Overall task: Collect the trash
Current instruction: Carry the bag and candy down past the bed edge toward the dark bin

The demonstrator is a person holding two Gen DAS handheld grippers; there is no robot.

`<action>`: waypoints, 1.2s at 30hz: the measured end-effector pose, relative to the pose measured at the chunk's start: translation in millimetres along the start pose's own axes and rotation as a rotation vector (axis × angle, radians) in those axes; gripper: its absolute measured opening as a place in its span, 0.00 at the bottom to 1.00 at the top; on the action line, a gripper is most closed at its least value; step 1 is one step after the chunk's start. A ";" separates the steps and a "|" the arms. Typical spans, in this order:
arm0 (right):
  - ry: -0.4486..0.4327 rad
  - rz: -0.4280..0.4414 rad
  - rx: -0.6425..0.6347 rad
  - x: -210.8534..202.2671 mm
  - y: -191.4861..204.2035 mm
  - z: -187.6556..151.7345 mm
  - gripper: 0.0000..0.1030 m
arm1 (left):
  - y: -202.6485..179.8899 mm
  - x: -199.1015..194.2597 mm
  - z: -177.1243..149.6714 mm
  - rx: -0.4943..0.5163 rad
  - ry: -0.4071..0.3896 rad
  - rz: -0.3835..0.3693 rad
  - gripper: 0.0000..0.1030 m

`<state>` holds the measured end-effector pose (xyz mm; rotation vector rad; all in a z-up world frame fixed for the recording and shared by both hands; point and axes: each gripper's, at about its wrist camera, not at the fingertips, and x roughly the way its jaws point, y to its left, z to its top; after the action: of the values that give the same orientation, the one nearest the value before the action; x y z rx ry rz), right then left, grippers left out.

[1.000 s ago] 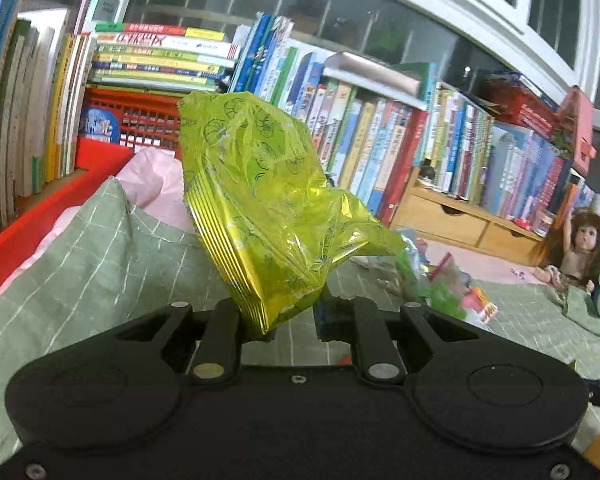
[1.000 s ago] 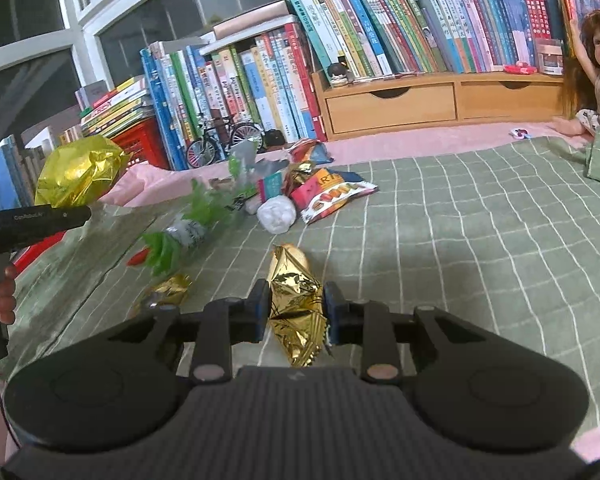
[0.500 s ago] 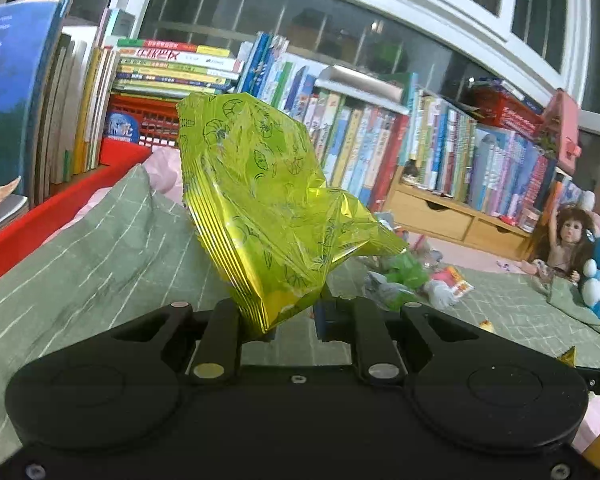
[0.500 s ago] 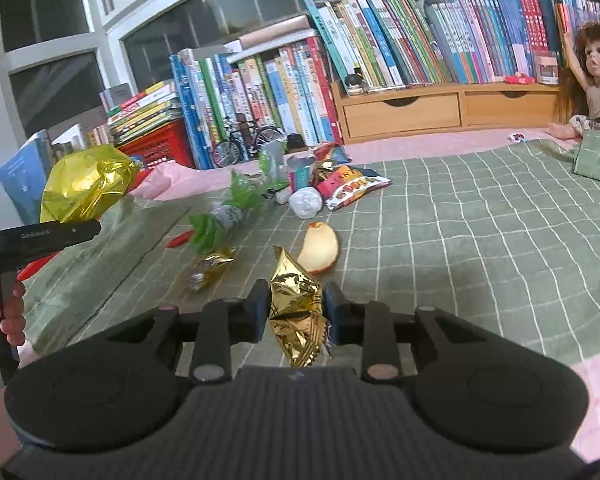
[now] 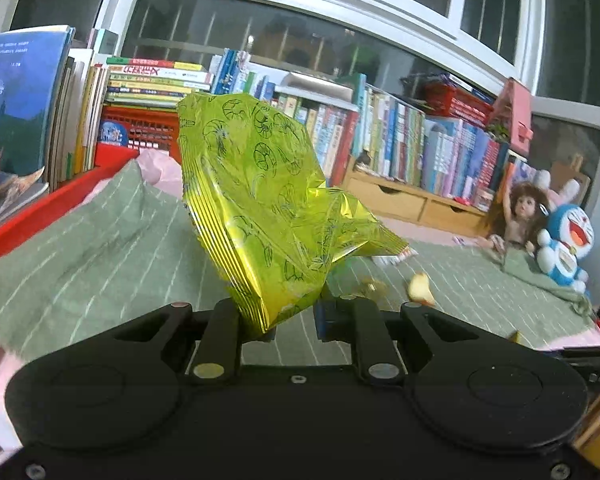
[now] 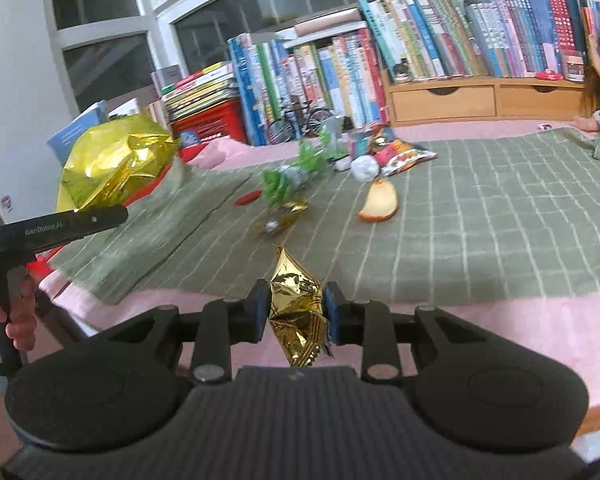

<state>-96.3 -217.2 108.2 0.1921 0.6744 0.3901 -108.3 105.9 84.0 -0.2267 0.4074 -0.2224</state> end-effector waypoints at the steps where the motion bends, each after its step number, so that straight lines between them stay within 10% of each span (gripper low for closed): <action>1: 0.001 0.003 -0.003 -1.6 3.1 -3.3 0.34 | -0.7 -6.3 -4.3 -0.006 0.004 -0.004 0.16; 17: 0.020 -0.001 -0.096 -36.6 53.4 -59.7 0.34 | -18.7 -119.6 -70.0 -0.037 0.047 -0.091 0.16; 36: 0.118 -0.026 -0.038 -26.9 50.9 -109.8 0.34 | -25.6 -151.3 -146.6 -0.018 0.311 -0.106 0.16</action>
<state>-200.5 -176.7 54.3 0.1245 0.7847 0.3913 -308.7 95.3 14.9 -0.2328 0.7067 -0.3604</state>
